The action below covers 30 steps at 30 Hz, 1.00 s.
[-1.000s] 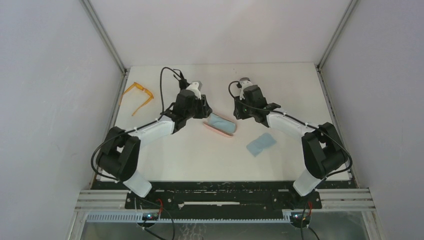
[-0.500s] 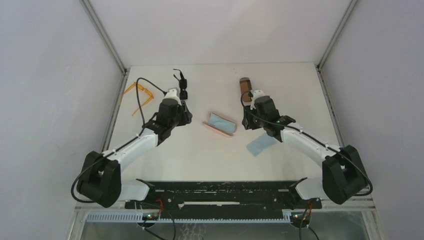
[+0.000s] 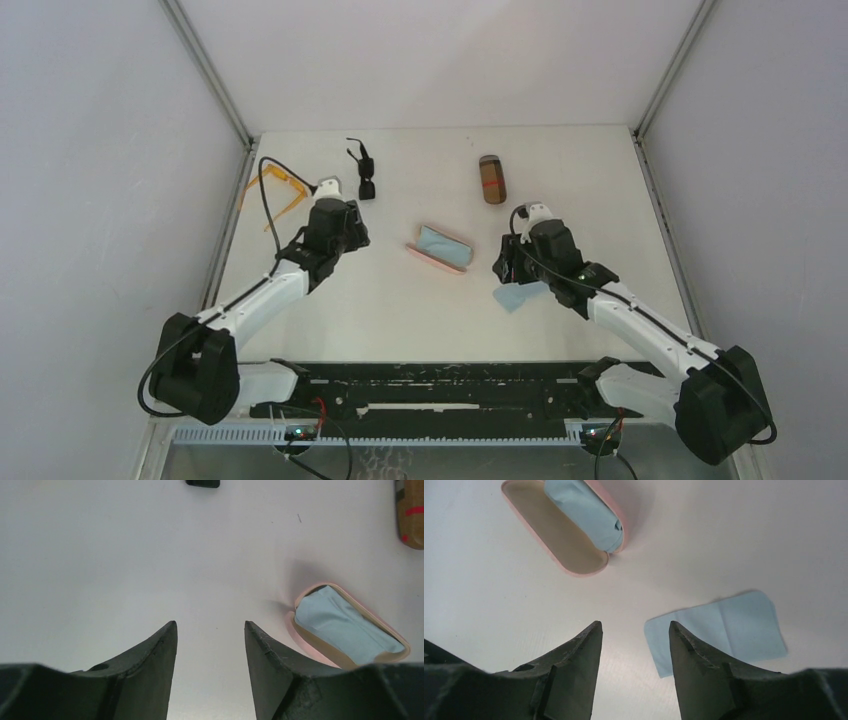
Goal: Organize the sunglasses
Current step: Pick up the sunglasses from the center of the board.
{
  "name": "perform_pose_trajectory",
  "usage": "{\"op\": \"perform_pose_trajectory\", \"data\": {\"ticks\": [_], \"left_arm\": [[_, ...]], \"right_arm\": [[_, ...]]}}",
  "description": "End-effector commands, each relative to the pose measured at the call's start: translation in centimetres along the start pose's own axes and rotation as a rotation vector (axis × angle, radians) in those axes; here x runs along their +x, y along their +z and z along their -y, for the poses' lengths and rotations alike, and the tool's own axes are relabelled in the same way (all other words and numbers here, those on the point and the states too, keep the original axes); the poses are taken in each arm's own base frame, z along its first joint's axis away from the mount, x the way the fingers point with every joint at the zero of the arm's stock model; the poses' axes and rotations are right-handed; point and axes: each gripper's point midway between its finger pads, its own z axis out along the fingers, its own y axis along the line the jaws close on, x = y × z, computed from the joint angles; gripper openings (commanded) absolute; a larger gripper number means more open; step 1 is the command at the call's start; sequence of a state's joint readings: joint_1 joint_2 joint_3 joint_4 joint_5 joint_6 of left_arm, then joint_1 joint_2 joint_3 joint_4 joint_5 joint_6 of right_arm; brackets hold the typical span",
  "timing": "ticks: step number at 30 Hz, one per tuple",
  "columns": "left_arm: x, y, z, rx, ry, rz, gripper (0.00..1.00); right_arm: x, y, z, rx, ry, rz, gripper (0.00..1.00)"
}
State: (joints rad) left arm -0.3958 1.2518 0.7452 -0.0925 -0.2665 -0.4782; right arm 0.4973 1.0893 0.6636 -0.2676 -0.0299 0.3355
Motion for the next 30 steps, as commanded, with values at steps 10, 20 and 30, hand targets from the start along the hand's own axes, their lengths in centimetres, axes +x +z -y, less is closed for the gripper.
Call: {"op": "perform_pose_trajectory", "data": {"ticks": [10, 20, 30], "left_arm": [[-10.1, 5.9, -0.2, -0.013, 0.004, 0.144, 0.59], [-13.8, 14.1, 1.8, 0.009, 0.069, 0.114, 0.7], [-13.3, 19.1, 0.7, -0.072, 0.059, 0.053, 0.72]], "right_arm": [[1.9, -1.0, -1.5, -0.065, 0.03, -0.011, 0.53], [1.9, -0.3, -1.4, -0.066, 0.015, -0.011, 0.53], [2.0, 0.8, -1.5, -0.078, 0.019, -0.022, 0.53]]}}
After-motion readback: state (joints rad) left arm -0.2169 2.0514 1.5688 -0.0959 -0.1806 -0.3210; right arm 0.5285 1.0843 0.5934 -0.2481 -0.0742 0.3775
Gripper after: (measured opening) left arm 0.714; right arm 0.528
